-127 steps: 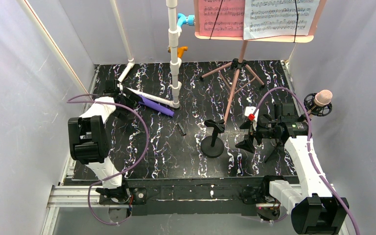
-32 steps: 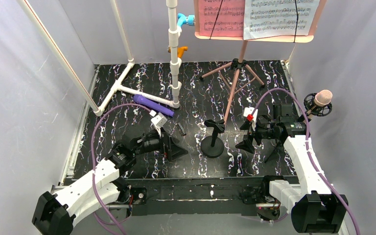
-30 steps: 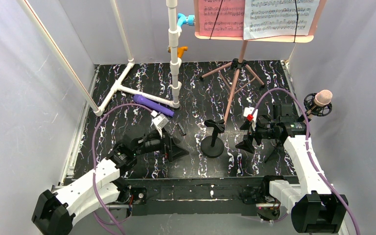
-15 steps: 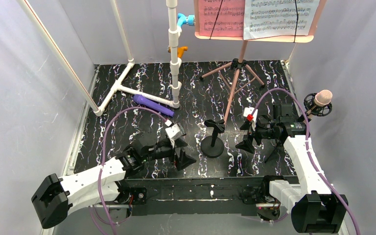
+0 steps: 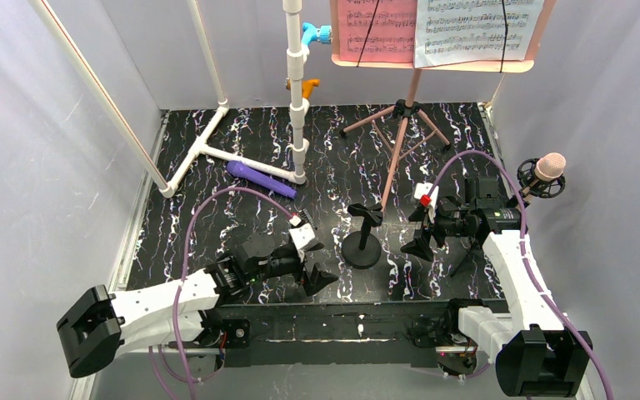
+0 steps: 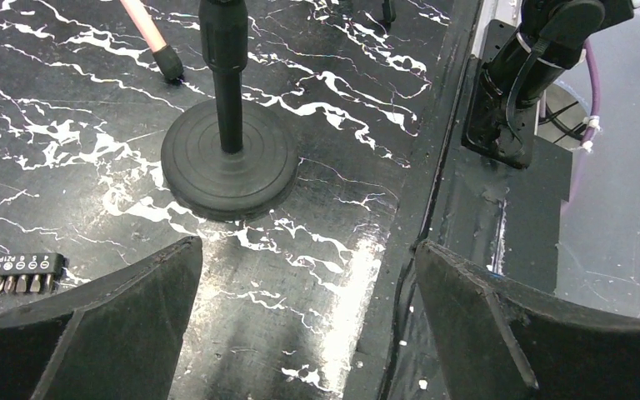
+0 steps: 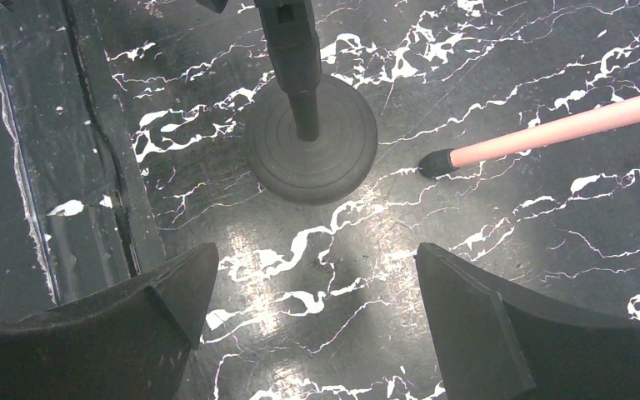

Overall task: Pack up the instrument practice props
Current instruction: Pick up the microphone stand at the center of the board.

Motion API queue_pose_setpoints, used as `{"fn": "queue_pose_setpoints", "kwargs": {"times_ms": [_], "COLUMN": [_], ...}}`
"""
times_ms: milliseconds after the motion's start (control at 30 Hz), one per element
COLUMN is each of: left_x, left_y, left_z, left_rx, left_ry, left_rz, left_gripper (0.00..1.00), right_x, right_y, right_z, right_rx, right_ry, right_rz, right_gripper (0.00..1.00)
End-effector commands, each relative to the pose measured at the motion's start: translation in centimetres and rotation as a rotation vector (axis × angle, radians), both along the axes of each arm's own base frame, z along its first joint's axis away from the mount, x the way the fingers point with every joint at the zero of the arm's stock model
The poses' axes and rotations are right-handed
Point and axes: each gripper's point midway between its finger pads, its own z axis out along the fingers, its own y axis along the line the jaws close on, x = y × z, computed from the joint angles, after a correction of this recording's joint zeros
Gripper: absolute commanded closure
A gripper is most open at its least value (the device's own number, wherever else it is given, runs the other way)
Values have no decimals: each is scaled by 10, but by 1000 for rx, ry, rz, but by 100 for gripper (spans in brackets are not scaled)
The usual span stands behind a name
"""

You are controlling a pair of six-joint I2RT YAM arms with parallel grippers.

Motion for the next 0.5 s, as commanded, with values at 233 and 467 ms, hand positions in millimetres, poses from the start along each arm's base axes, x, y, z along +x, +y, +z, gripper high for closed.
{"fn": "queue_pose_setpoints", "kwargs": {"times_ms": [233,467], "left_x": [2,6], "left_y": [-6,-11], "left_z": [-8,-7], "left_rx": [16,6], "left_ry": [-90,-131], "left_rz": [-20,-24], "left_gripper": [2,2], "right_x": [2,2], "right_y": [0,0], "right_z": [1,0], "right_rx": [6,4], "right_ry": [-11,-11], "right_rz": [-1,-3], "right_gripper": [2,2]}}
